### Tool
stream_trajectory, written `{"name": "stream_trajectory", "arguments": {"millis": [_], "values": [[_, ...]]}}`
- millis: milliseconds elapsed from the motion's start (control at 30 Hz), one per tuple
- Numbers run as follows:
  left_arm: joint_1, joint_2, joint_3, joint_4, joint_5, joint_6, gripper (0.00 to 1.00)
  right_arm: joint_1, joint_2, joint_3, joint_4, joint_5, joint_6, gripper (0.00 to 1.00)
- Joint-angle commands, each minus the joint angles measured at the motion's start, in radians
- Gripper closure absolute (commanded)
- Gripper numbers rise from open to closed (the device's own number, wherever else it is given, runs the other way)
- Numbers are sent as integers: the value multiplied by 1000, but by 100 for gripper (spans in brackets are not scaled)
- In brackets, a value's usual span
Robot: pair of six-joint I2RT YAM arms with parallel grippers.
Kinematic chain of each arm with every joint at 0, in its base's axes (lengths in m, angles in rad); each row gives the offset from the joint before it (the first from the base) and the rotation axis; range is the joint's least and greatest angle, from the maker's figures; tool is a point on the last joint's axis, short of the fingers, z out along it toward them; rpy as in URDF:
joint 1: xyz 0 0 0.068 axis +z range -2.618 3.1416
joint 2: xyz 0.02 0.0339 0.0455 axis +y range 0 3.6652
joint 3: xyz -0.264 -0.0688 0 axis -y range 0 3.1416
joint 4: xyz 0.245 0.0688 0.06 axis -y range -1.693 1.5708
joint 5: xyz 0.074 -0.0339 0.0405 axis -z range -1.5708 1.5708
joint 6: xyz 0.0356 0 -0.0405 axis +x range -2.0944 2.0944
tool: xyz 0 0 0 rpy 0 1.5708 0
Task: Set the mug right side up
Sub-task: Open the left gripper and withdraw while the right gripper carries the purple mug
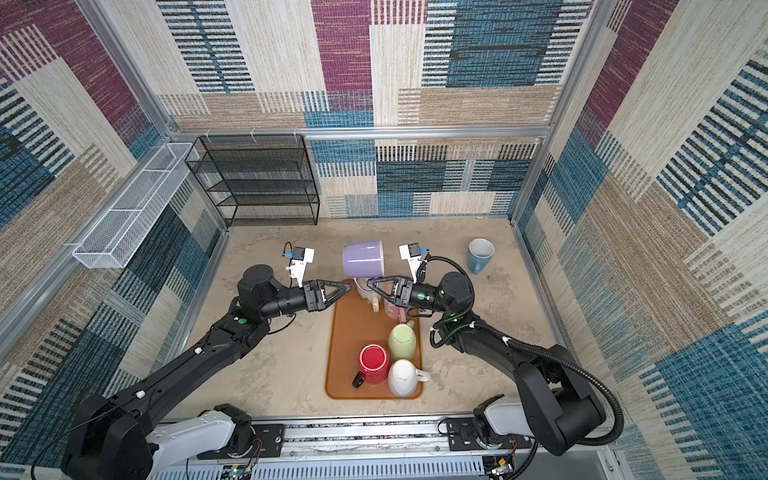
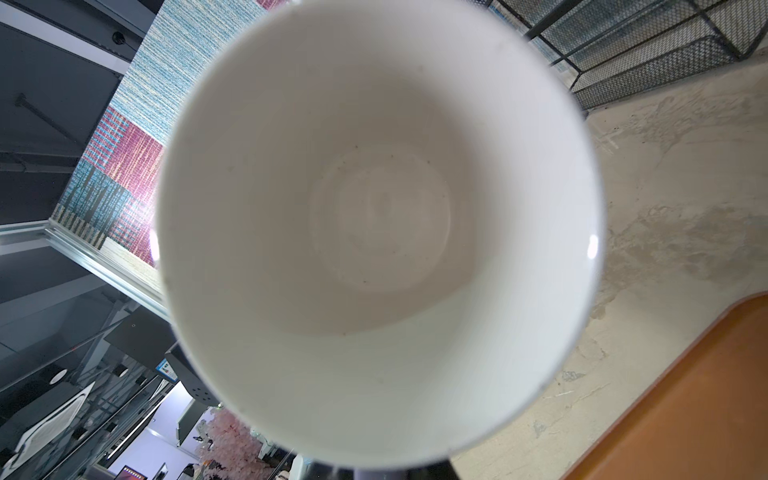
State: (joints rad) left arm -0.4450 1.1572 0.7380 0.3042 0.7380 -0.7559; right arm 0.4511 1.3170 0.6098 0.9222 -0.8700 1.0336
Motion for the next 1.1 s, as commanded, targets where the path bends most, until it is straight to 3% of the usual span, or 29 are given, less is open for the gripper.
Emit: {"name": "stream_trajectory", "arguments": {"millis": [0,333,633,933,1067], "values": [[5,-11,19,-49,0,49,0,-10,-30,2,11,10,-46,100],[27,-64,63,-250,-37,144,0,-66,-157,76,-396,80,-278,100],[36,-88,158,-527,-143,281,0,-97,-157,239,-878,312,-493,100],[36,-77,246,-809,-333,424,0,-108,-90,380,-1145,539,-631,100],[36,-65,278,-893,-367,466,0,-113,-35,452,-1243,631,-665,100]]}}
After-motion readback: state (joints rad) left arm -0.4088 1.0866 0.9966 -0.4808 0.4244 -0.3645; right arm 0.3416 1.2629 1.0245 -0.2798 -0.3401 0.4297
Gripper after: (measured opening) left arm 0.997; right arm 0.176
